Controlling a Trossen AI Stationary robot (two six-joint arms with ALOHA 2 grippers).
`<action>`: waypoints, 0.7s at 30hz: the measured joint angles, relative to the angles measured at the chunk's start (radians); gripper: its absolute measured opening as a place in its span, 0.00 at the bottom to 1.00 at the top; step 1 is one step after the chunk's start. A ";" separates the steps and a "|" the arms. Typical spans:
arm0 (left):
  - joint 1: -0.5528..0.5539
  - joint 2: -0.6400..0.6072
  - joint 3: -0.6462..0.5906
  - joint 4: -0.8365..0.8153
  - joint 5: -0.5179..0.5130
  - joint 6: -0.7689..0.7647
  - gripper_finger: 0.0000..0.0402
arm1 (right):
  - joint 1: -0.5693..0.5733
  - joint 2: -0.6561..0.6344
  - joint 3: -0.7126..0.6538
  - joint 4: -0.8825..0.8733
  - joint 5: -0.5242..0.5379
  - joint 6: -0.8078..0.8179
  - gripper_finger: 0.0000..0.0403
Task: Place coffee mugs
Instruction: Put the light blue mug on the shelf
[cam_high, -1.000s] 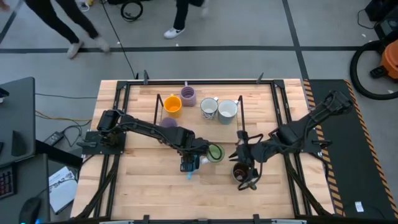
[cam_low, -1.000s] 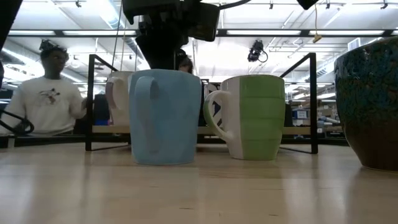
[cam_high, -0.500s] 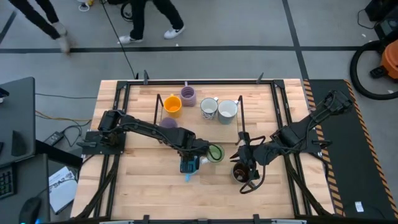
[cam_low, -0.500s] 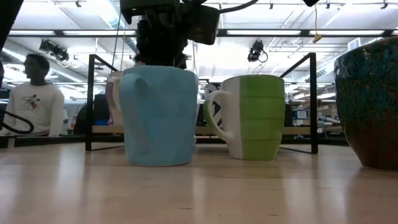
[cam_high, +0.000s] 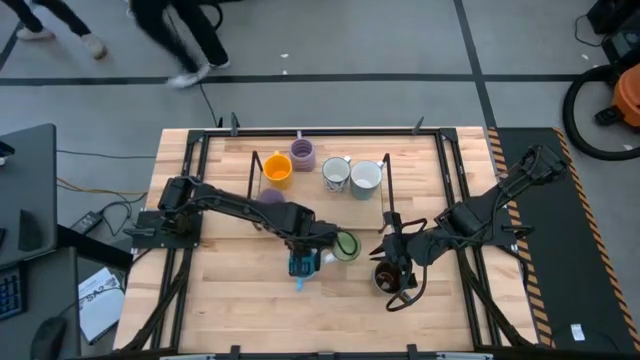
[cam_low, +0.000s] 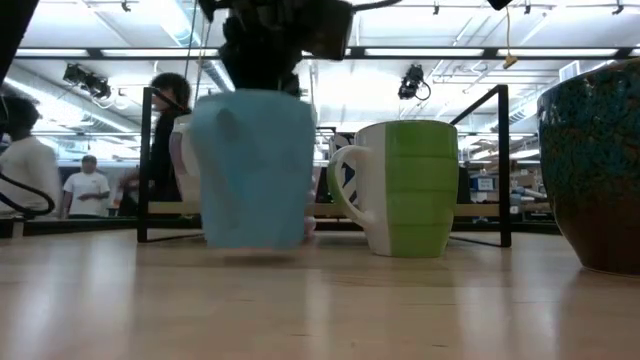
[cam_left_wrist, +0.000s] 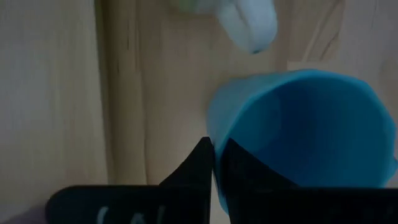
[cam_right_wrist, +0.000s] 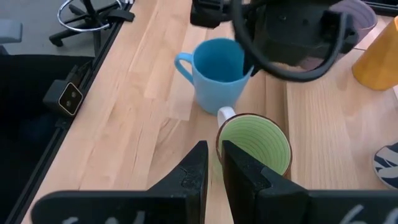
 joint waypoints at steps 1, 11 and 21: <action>0.002 0.000 0.012 -0.016 0.003 0.006 0.05 | 0.000 0.000 0.000 0.000 0.000 0.000 0.13; 0.057 -0.001 0.122 -0.116 0.018 0.063 0.05 | 0.000 0.000 0.000 0.000 0.000 -0.001 0.13; 0.138 -0.002 0.143 -0.150 0.018 0.112 0.05 | 0.000 0.000 0.000 0.000 0.003 -0.002 0.13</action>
